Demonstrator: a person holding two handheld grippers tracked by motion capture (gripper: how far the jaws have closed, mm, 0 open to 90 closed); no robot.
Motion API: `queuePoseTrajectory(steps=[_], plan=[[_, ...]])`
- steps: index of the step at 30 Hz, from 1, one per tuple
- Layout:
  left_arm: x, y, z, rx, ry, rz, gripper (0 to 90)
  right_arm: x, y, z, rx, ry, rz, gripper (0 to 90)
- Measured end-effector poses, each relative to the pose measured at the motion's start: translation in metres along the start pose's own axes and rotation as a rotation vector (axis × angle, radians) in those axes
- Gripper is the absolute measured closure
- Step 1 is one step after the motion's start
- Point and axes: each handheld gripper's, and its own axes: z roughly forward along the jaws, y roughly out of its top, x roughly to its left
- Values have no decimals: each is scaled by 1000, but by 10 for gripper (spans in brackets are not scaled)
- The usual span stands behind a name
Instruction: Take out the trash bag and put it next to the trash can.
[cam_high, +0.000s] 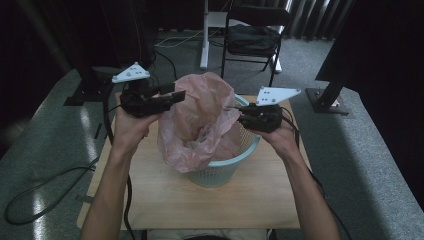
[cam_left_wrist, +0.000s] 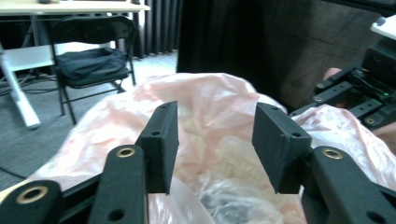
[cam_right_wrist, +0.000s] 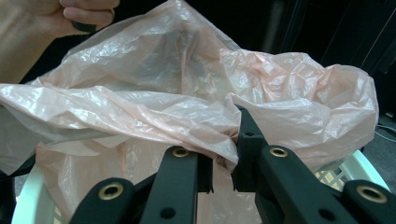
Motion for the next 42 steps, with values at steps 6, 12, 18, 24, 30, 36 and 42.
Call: queuePoseTrajectory(steps=[6, 12, 18, 24, 30, 36, 42], plan=[[13, -12, -22, 6, 90, -36, 455, -1, 0, -1, 2, -1, 5, 781], [23, -22, -28, 23, 93, -90, 412, -1, -1, 1, 4, 2, 5, 738], [22, -23, -18, 57, 33, -126, 405, -3, -1, 3, 8, 4, 13, 664], [22, -20, 7, 165, 3, -142, 605, -3, 0, 1, 14, 7, 20, 535], [4, 0, 23, 181, -74, -46, 892, -5, 3, 2, 36, 0, 43, 406], [-23, 28, 33, 165, -151, 61, 896, -2, 17, 4, 33, -28, 30, 302], [-37, 40, 38, 144, -255, 97, 896, 0, 27, 14, 53, -35, 5, 253]])
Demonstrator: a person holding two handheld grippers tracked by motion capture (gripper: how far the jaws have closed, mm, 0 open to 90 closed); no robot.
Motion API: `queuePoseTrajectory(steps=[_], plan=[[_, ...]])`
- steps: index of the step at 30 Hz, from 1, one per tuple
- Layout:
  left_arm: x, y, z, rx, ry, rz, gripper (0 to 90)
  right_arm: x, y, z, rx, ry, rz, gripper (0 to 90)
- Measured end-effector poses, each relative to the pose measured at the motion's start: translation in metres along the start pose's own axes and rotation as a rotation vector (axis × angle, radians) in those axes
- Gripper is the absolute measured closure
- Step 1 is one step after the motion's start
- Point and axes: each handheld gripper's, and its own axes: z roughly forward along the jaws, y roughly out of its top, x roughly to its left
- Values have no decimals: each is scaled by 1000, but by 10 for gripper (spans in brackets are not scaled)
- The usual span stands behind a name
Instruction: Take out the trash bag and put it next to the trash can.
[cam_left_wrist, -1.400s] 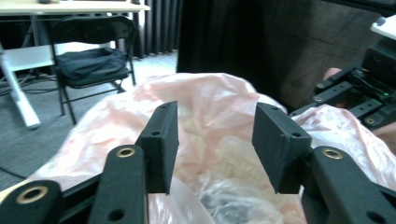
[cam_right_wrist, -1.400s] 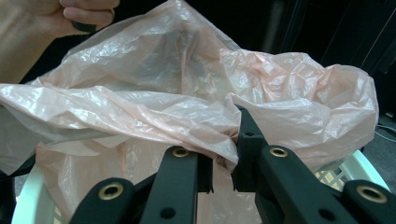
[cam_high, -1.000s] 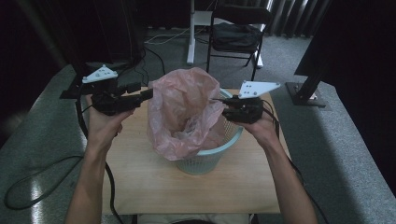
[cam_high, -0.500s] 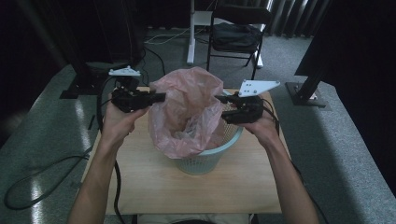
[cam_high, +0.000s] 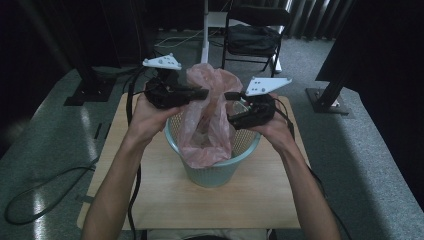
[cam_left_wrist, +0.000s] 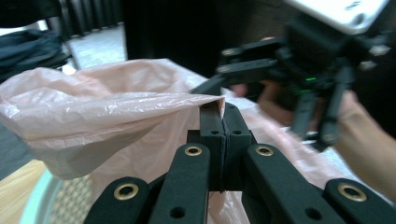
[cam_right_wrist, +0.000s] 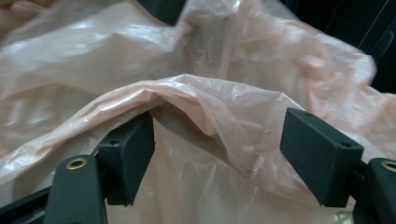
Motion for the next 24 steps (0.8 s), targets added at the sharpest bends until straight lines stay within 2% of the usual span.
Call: queuePoseTrajectory(steps=[4, 10, 13, 15, 20, 24], plan=[[-2, 2, 1, -3, -48, 10, 895, -4, 3, 5, -14, 6, 8, 250], [0, 2, 0, -11, -107, 14, 895, -6, 5, 10, -46, 42, -28, 243], [-1, 2, -1, -9, -110, 21, 895, -6, 5, 10, -61, 63, -42, 231], [-3, 3, -3, -8, -111, 30, 895, -5, 6, 7, -89, 85, -65, 228], [-5, 4, -2, -1, -121, 45, 895, -4, 7, 4, -84, 93, -100, 221], [-8, 6, 1, 8, -129, 65, 895, -5, 9, 2, -118, 113, -130, 212]])
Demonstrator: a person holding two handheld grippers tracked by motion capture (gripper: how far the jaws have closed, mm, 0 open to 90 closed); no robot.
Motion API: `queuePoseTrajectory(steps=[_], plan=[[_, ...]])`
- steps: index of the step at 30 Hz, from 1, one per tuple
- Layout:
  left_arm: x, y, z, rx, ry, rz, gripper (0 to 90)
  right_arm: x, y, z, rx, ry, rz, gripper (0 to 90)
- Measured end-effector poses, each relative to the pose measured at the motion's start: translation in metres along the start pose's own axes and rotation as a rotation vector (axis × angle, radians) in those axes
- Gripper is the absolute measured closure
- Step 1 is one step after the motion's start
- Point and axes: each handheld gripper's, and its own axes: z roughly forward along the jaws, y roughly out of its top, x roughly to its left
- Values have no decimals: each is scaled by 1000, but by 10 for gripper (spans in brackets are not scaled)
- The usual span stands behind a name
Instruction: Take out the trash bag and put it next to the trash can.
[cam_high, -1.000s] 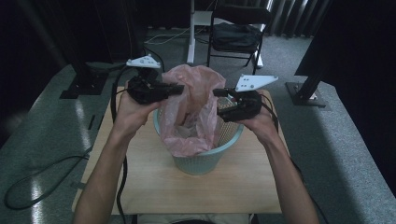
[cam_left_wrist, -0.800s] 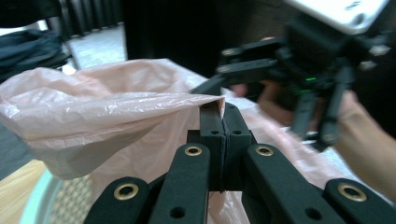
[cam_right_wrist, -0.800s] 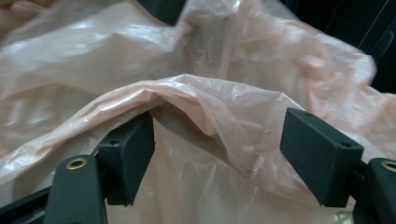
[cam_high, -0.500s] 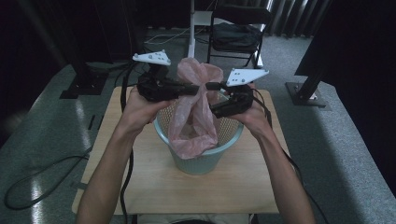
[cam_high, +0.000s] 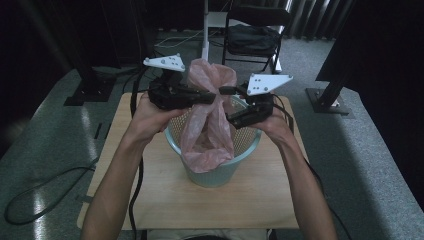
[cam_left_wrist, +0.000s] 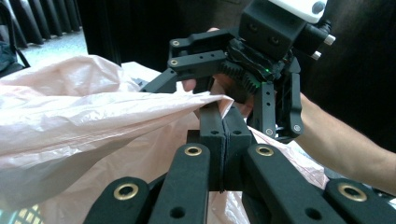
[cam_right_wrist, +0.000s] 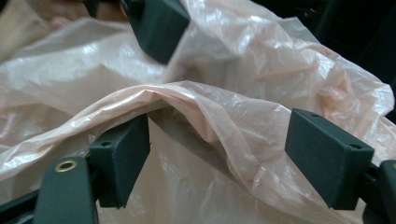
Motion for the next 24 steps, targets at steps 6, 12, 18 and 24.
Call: queuePoseTrajectory(steps=[6, 12, 18, 24], plan=[[-2, 2, 5, -1, -33, 13, 894, 0, 0, 8, -22, 52, -28, 203], [-3, 3, 9, -2, -57, 29, 894, -2, -1, 19, -25, 136, -9, 266], [-1, 3, 11, -27, -78, 10, 894, -4, -4, 31, -36, 228, 35, 732], [0, 1, 4, -50, -59, 7, 840, -4, -5, 30, -2, 200, 44, 866]])
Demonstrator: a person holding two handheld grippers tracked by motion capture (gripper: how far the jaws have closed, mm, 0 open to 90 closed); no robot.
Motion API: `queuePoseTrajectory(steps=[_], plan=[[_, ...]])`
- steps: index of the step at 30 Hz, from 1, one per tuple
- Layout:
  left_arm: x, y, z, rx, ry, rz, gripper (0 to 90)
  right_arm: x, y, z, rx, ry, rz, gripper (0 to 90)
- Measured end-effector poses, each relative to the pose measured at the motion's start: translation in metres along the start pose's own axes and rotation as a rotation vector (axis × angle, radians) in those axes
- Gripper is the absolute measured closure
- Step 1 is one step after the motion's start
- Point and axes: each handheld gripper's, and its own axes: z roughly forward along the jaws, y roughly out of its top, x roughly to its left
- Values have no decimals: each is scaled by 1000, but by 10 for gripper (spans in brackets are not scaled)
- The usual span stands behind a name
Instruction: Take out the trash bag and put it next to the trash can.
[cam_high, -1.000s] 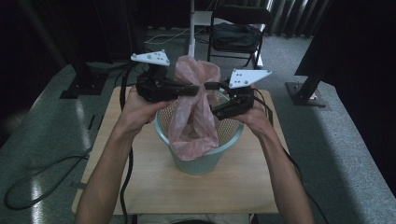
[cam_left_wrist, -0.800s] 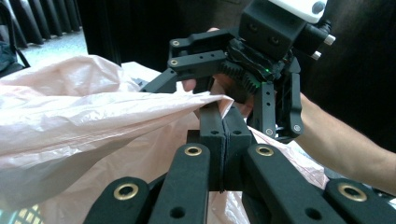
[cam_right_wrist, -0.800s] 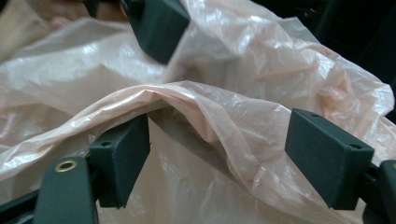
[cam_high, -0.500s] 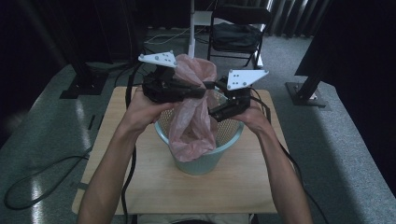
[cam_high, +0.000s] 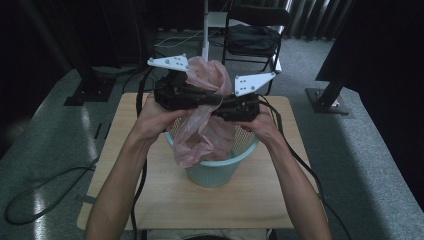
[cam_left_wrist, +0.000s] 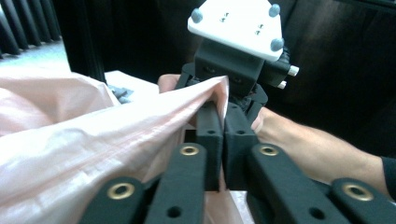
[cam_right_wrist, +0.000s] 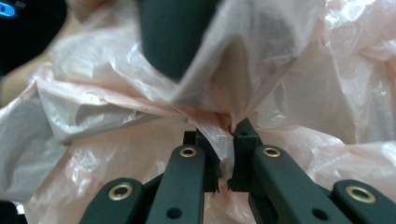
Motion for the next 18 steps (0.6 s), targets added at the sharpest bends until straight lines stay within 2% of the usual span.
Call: queuePoseTrajectory(steps=[4, 10, 13, 18], plan=[[1, -5, -13, -32, 36, -5, 730, 0, -2, -6, 32, -53, 11, 867], [12, -20, -39, -71, 93, -52, 618, -3, -2, -23, 17, -100, 24, 867], [18, -29, -43, -75, 103, -77, 584, -3, 0, -27, 11, -108, 20, 866], [25, -43, -44, -76, 128, -88, 511, -4, 0, -31, 16, -105, 21, 865]])
